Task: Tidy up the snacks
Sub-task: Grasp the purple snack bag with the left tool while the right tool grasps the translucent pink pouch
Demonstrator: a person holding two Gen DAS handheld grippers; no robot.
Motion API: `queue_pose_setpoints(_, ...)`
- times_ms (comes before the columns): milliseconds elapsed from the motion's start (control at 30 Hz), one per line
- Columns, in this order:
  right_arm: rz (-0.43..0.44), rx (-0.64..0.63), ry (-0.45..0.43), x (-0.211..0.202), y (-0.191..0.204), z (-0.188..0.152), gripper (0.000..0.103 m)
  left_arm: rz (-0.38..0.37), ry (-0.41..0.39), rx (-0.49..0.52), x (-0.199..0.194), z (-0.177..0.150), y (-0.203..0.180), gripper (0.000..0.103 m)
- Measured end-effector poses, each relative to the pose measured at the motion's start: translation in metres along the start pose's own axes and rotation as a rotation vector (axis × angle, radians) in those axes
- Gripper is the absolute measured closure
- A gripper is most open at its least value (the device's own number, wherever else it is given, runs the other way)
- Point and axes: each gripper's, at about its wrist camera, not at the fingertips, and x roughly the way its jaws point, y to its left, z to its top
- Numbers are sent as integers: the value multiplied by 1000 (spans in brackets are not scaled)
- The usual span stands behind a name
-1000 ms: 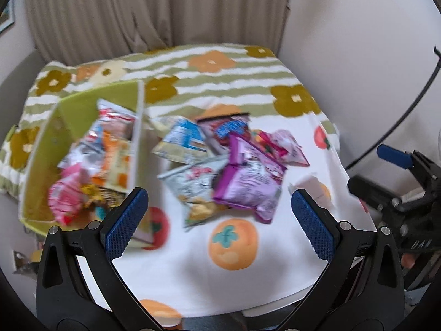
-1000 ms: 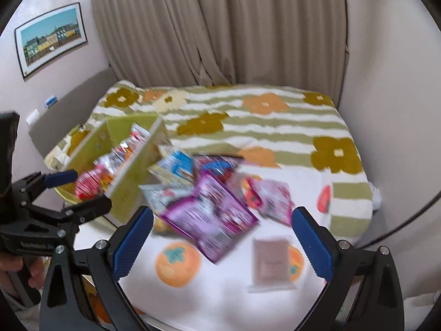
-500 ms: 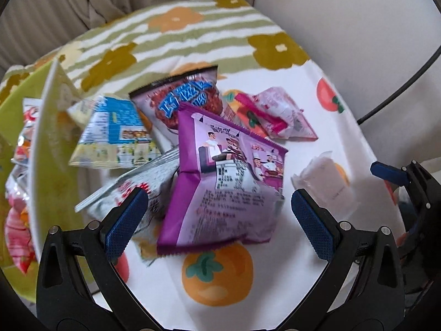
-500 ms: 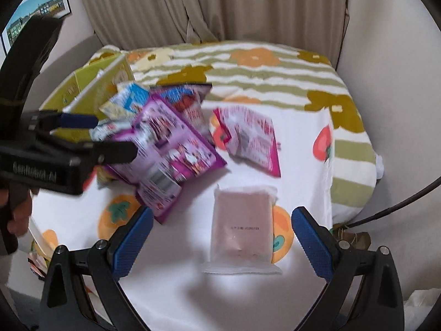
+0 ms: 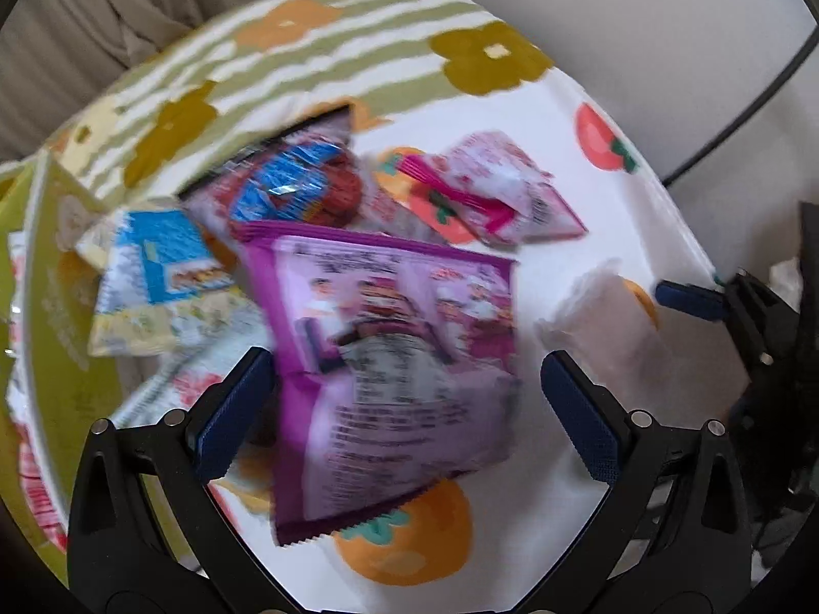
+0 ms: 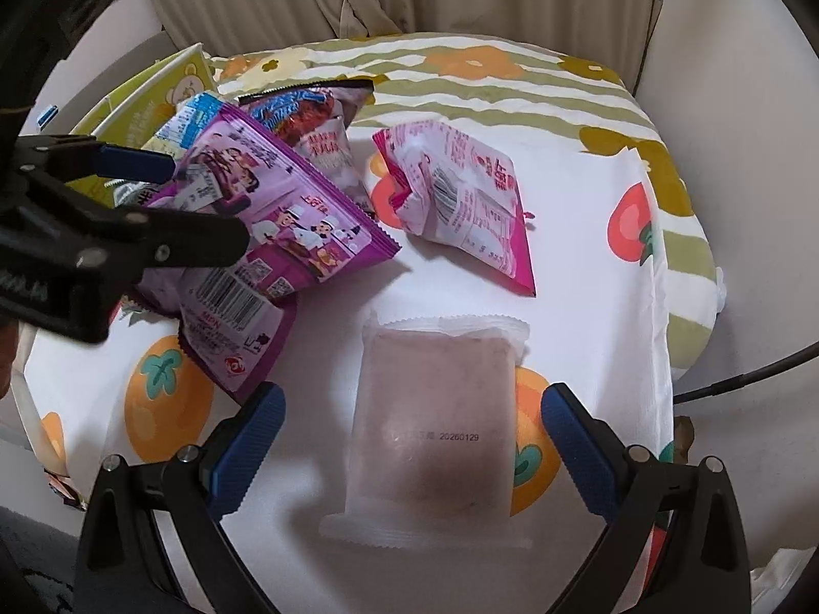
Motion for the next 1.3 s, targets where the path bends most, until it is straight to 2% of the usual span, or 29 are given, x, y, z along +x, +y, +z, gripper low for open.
queue_pose_setpoints(133,0,0,6,2,-2,0,3,8,38,19,11,-8,-8,0)
queue_pose_setpoints(400,-3,-11,14,7,-3,-1,4,-63,79,-41,30,-12,-5,0)
queue_pose_setpoints(500,0,-21,13,8,-1,-3,7,-85,77,-62,32,-12,-2,2)
queue_pose_setpoints(600,7,-25,21,10,0,-5,13,-91,67,-63,30,-13,-1,9)
queue_pose_setpoints(733,8,-29,19,11,3,-5,14,-109,62,-61,26,-15,1,35)
queue_pose_setpoints(800,7,-27,18,12,2,-4,14,-119,55,-56,23,-16,0,40)
queue_pose_setpoints(867,5,-26,18,12,2,-5,15,-109,51,-44,22,-16,-2,41)
queue_pose_setpoints(1300,-49,-45,41,14,1,-9,37,-103,16,-32,4,-22,-7,42)
